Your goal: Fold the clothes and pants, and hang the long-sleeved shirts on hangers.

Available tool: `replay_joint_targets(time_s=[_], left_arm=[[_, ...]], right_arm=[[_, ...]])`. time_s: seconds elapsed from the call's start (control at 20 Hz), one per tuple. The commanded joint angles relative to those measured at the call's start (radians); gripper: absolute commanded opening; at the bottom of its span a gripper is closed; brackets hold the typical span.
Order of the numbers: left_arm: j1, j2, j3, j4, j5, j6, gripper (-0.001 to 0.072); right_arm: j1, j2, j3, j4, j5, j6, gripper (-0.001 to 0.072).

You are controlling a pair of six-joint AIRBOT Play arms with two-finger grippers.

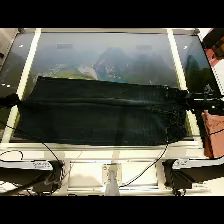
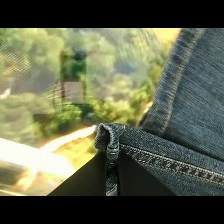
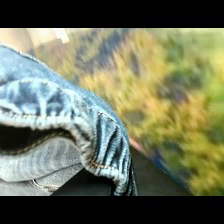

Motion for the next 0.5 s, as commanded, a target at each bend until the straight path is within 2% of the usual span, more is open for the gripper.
replay_joint_targets(time_s=[0.0, 0.45], left_arm=[[-0.013, -0.022, 0.000, -0.007, 0.019, -0.061, 0.0027], [-0.063, -0.025, 0.000, -0.027, 0.016, -0.061, 0.0030]], right_arm=[[0.002, 0.001, 0.001, 0.070, -0.063, -0.005, 0.0038], [0.076, 0.001, 0.001, 0.074, -0.165, -0.018, 0.0038]])
